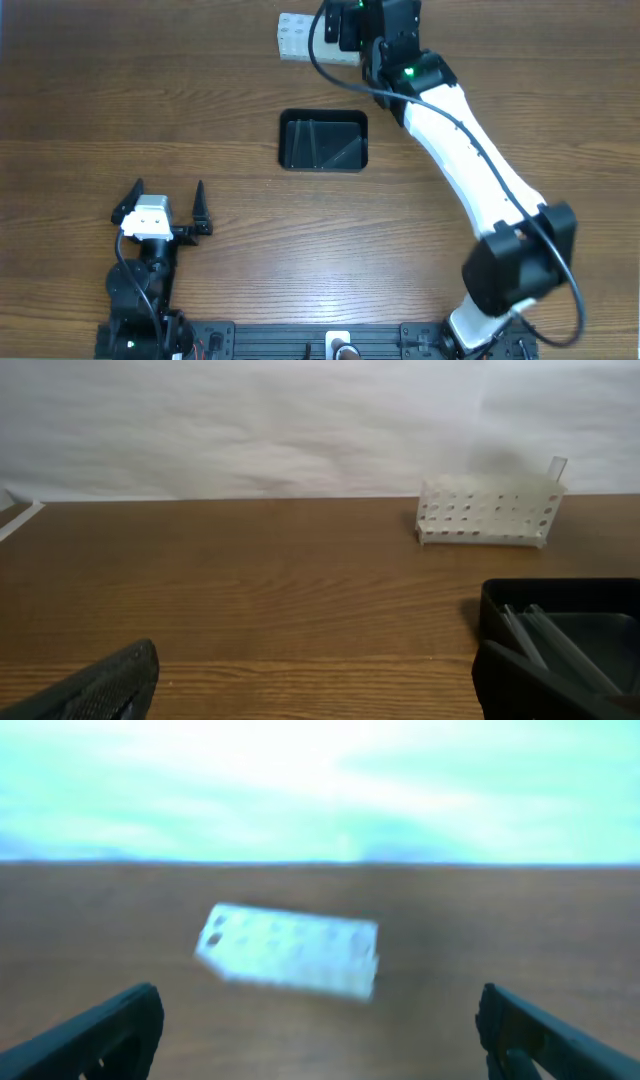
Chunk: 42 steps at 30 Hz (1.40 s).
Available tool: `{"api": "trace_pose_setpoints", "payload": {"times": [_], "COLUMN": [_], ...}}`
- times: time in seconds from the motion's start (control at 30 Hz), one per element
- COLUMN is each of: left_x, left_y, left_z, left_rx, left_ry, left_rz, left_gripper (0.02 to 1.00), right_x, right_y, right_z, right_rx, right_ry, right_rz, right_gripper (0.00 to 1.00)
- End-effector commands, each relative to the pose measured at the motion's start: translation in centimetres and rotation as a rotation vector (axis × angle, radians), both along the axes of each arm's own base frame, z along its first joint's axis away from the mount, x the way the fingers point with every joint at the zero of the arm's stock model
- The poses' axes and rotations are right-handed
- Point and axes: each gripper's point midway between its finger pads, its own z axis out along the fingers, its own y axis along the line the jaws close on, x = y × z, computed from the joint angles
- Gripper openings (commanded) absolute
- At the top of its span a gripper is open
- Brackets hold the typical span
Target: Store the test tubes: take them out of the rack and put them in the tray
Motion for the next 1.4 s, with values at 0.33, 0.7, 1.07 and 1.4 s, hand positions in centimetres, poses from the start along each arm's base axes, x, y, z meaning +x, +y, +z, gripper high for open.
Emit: {"api": "trace_pose_setpoints", "payload": {"times": [0.33, 0.7, 1.07, 1.4], "left_x": [0.0, 0.0, 0.0, 0.0], "left_y": [0.0, 0.0, 0.0, 0.0], "left_z": [-0.1, -0.1, -0.1, -0.1], "left_rx": [0.013, 0.013, 0.013, 0.013], "left_ry": [0.0, 0.0, 0.0, 0.0], "left_rz": [-0.003, -0.003, -0.003, -0.003], "left_gripper": [1.0, 0.998, 1.0, 1.0], "right_x": [6.6, 7.3, 7.5, 7.3], "right_y": [-0.5, -1.1, -0.7, -0.2], "right_z": [-12.4, -14.2, -14.9, -15.2], "right_rx": [-0.072, -0.074, -0.068, -0.049], "right_ry": [0.035, 0.043, 0.041, 0.055], "right_rz": [-0.025, -0.037, -0.028, -0.002], "right_gripper": [0.991, 0.972, 0.796, 0.636]}}
